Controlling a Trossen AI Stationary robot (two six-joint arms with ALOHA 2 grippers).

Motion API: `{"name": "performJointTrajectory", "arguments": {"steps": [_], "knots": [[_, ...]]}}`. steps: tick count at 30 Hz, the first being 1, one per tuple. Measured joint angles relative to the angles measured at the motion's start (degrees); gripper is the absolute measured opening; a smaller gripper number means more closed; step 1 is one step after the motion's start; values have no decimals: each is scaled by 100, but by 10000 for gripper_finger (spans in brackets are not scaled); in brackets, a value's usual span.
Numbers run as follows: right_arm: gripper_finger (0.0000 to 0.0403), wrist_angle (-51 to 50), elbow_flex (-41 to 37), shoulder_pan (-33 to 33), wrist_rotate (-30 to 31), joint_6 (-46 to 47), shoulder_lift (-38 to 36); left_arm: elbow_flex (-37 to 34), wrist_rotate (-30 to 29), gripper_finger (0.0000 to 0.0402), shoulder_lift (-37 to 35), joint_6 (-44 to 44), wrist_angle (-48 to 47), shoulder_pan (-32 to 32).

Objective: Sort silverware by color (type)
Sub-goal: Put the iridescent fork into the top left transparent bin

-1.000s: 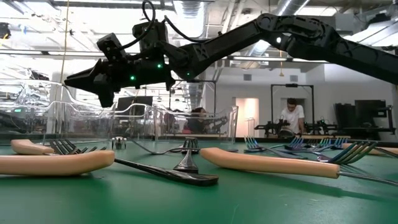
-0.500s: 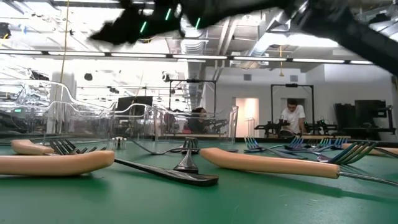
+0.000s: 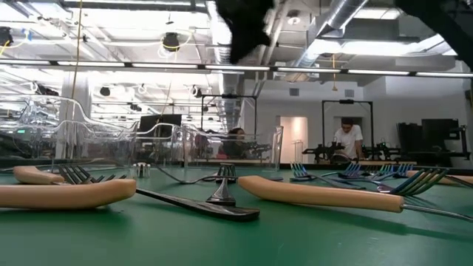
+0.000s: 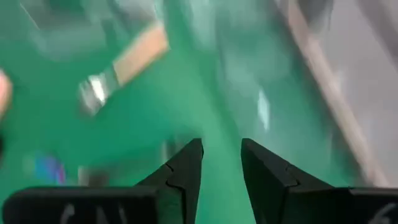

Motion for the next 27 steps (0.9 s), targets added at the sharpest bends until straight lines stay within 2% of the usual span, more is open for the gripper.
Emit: {"name": "performJointTrajectory", "arguments": {"steps": [4, 8, 13, 17, 21, 27], "knots": [[127, -1539, -169, 293, 188, 1525, 208, 0, 2, 234, 0, -5, -2, -1], [127, -1237, -1079, 778, -275, 2400, -64, 0, 88, 234, 7, -29, -5, 0], [127, -1497, -2295, 1677, -326, 3839, -462, 0, 553, 234, -24, -70, -25, -1], [130, -629, -3420, 2410, -518, 5345, -1067, 0, 757, 234, -72, -220, -94, -1], [152, 551, -4424, 2992, -520, 6754, -1479, 0, 788, 234, -80, -230, -130, -1], [220, 1522, -5298, 3261, -584, 7294, -1617, 0, 805, 234, -59, -302, -129, -1]]}}
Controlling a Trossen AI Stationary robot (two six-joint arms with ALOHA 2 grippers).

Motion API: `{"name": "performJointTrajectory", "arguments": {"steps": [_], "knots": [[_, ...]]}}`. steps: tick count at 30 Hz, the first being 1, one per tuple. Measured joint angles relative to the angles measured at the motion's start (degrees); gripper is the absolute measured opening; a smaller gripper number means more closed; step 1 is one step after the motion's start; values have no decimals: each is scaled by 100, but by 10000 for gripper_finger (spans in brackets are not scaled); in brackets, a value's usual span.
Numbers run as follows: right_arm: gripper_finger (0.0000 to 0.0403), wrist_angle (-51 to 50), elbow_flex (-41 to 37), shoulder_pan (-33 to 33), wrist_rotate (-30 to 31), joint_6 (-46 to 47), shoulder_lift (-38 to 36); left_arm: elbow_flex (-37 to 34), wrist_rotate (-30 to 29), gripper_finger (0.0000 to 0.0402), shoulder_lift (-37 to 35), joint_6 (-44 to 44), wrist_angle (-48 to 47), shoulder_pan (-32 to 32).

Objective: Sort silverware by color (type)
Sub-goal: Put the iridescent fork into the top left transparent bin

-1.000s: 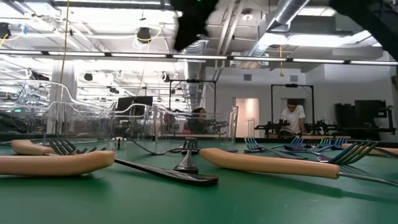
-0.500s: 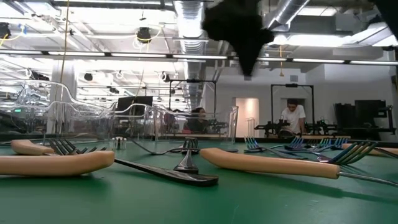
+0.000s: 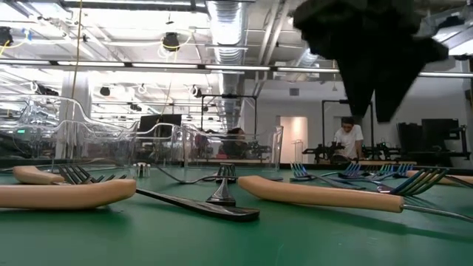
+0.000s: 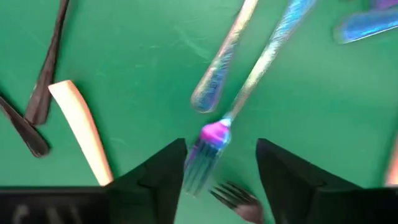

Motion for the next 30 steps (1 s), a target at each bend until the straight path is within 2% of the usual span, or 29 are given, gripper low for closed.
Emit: {"name": "performJointTrajectory", "arguments": {"steps": [3, 6, 10, 16, 30], "knots": [[248, 206, -158, -89, 8, 10, 96, 0, 115, 234, -2, -190, 1, 0], [256, 634, -339, -317, 53, -143, 134, 0, 214, 234, -2, -335, 0, 0], [258, 1025, -495, -639, 467, -340, 126, 0, 351, 234, -2, -528, 1, 0], [258, 1118, -682, -1014, 473, -730, 128, 0, 351, 234, -4, -666, 0, 0], [250, 2032, -1573, -1273, 448, -1224, 102, 0, 209, 234, -4, -632, 0, 0]]}}
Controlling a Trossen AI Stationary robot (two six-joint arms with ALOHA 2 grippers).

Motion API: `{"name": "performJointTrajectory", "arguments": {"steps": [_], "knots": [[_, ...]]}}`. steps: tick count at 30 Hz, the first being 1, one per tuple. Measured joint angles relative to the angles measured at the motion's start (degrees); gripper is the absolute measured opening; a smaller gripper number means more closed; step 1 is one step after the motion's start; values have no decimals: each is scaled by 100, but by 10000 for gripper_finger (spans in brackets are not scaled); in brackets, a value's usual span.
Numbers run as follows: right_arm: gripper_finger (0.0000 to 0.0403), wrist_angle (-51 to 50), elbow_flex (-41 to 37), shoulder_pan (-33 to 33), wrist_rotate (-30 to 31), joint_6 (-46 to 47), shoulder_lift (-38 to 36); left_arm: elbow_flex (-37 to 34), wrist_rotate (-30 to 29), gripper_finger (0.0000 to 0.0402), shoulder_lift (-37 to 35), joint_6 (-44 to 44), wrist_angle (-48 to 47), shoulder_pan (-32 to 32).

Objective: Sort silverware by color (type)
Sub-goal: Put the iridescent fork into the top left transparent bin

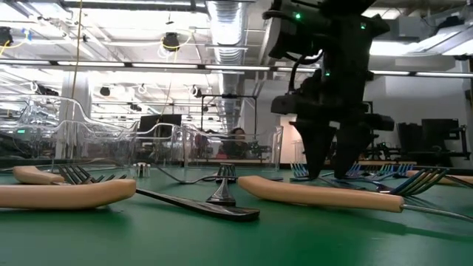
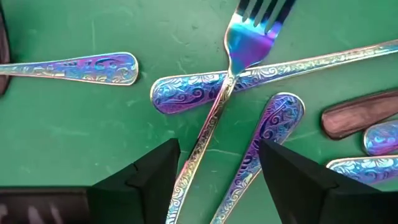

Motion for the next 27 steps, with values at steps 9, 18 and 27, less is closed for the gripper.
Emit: {"name": "performJointTrajectory", "arguments": {"steps": [9, 18, 27], "knots": [[224, 383, -59, -72, -36, -106, -5, 0, -102, 234, 0, 4, 0, 0], [223, 108, 148, -136, -92, -334, -28, 0, -113, 234, 0, 96, 0, 0], [223, -891, 847, 42, 177, -537, -101, 0, -112, 234, 0, 96, 0, 0]]}}
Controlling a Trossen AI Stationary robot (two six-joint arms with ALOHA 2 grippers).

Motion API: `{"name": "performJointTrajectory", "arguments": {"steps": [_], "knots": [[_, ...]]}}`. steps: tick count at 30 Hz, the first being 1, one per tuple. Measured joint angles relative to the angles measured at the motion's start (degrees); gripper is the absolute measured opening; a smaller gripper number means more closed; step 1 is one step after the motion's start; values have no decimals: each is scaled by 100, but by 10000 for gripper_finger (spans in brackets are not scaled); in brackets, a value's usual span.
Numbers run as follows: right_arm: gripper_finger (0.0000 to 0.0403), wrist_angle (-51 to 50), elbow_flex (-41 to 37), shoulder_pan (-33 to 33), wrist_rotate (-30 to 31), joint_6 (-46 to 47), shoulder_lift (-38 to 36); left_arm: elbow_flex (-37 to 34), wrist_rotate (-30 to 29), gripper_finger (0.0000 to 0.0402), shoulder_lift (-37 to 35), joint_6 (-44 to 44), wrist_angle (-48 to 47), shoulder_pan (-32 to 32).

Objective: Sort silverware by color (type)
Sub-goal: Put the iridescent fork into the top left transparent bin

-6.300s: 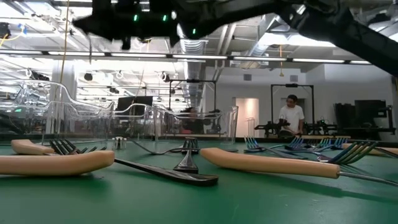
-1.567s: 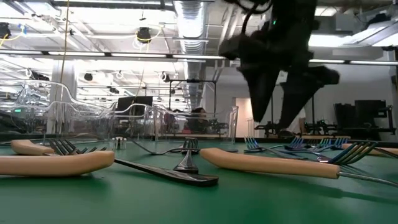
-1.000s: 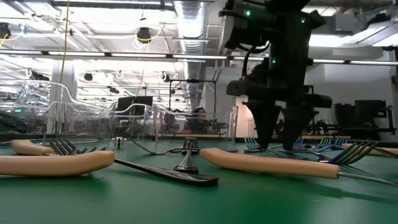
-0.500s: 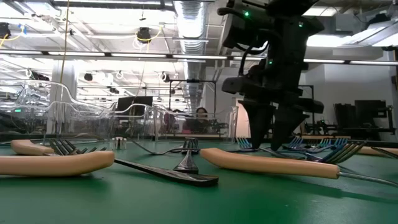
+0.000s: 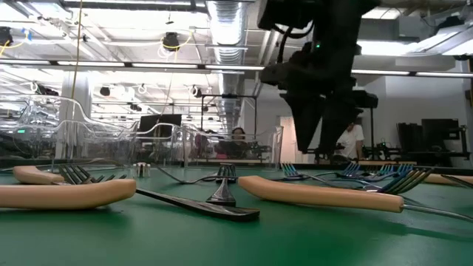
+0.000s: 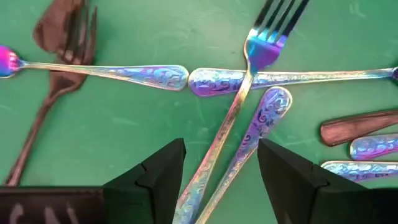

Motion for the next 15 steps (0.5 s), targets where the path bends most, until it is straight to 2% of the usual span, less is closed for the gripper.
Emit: {"name": "performJointTrajectory", "arguments": {"steps": [9, 15], "knots": [[223, 419, 26, -212, 110, -224, 389, 0, 2, 234, 0, -2, -2, 2], [223, 348, 22, -205, -170, -254, 652, 0, 4, 234, 2, -2, -4, 0]]}}
